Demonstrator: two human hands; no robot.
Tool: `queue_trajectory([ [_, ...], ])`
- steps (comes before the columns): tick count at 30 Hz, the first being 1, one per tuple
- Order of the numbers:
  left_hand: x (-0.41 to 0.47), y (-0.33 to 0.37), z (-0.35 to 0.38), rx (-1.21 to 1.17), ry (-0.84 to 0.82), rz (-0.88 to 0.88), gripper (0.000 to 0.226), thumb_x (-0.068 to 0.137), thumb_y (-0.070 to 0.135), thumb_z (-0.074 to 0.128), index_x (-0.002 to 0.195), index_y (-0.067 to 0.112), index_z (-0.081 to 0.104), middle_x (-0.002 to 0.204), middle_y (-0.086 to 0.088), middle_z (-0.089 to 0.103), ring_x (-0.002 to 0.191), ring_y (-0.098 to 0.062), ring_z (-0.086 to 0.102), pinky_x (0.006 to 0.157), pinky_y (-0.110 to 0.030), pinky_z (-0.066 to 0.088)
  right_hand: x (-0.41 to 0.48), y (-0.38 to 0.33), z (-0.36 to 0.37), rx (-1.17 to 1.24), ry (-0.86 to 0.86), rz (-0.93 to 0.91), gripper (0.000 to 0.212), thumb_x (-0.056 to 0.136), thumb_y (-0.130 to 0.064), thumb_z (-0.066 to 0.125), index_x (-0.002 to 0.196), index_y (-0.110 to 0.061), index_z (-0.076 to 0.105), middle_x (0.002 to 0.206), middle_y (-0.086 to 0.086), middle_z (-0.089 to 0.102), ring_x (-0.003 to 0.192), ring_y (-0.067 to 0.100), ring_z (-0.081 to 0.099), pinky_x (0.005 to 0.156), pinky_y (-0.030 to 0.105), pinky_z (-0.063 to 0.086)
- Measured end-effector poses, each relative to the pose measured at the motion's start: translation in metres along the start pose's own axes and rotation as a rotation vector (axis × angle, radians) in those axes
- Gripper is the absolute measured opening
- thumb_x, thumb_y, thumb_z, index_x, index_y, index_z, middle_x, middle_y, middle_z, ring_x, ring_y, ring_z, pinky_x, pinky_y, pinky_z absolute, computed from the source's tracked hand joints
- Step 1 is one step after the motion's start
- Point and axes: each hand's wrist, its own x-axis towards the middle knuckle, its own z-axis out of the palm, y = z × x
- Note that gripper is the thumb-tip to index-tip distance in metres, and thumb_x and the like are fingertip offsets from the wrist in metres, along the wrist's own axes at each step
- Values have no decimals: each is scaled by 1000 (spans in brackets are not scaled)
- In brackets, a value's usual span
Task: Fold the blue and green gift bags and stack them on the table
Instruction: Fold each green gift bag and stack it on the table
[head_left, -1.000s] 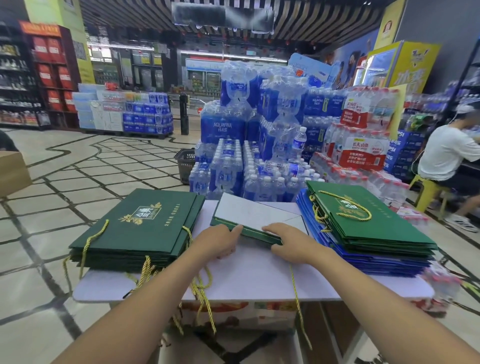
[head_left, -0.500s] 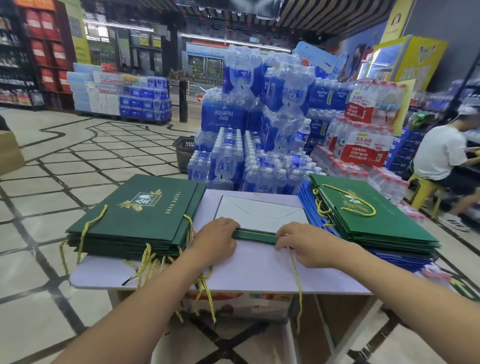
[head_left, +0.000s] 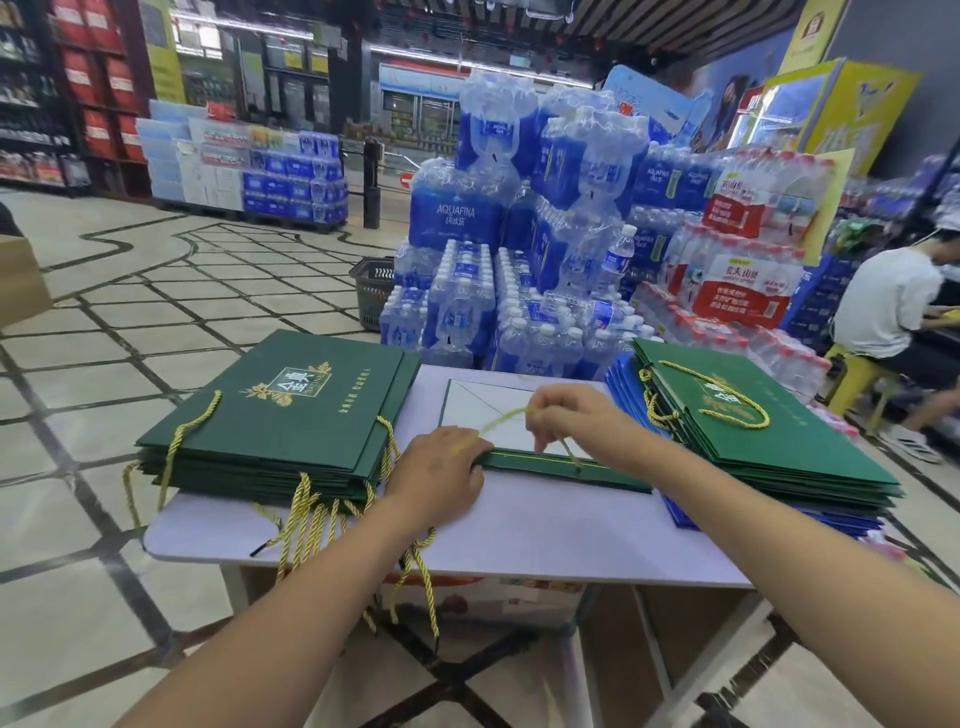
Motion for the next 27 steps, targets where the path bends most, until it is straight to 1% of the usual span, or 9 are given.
queue_trajectory([
  [3,0,1,3,3,-15,-36,42,100,44,45,139,34,57,146,11,55,135,-17,47,106,-41,41,16,-19,-10,186,10,6,13,100,-6,57,90,-9,66,65,0,56,57,11,52,67,29,52],
  [7,-2,1,4,-10,0,-47,40,101,48,44,137,36,57,144,14,54,133,-15,46,106,-41,37,32,-39,-25,242,78,-41,14,101,-18,63,99,-8,72,64,-5,52,52,7,40,59,25,36],
  [10,-2,2,3,-20,1,-45,41,102,48,42,138,36,57,144,13,54,133,-15,45,108,-41,36,38,-54,-36,189,120,-85,22,99,-23,66,107,-6,76,68,-3,59,57,12,41,55,21,34],
  [12,-2,2,2,-22,2,-43,41,102,48,42,138,36,56,144,13,53,133,-14,45,108,-41,36,41,-63,-41,156,139,-101,21,97,-27,69,106,-10,78,76,-1,65,63,11,47,58,21,39],
  [15,-2,2,1,-18,3,-42,41,102,48,41,138,35,57,144,12,54,133,-15,45,108,-41,37,48,-67,-44,56,145,-116,21,96,-37,69,97,-20,81,80,3,71,59,5,50,61,22,42],
  [17,-2,2,1,-18,7,-41,40,102,48,41,136,35,57,143,12,54,132,-16,45,107,-41,37,51,-62,-41,-79,111,-77,27,97,-48,64,89,-29,81,89,10,74,55,6,49,62,23,41],
  [19,-2,2,2,-19,13,-41,39,102,49,41,135,35,58,142,13,55,131,-15,46,105,-41,37,52,-50,-38,-200,16,20,32,97,-53,61,95,-27,79,87,4,74,54,-3,52,63,21,42],
  [23,-2,2,3,-22,19,-46,39,101,50,41,133,36,59,141,13,56,130,-16,46,104,-42,37,54,-10,-29,-333,-183,144,15,93,-39,74,97,-25,79,84,-7,76,69,-1,60,68,20,44],
  [27,-2,1,3,-25,19,-48,39,102,50,40,133,37,59,141,12,56,130,-16,46,105,-42,37,58,26,-12,-302,-127,170,11,90,-23,79,98,-17,77,84,4,77,71,9,63,66,22,52],
])
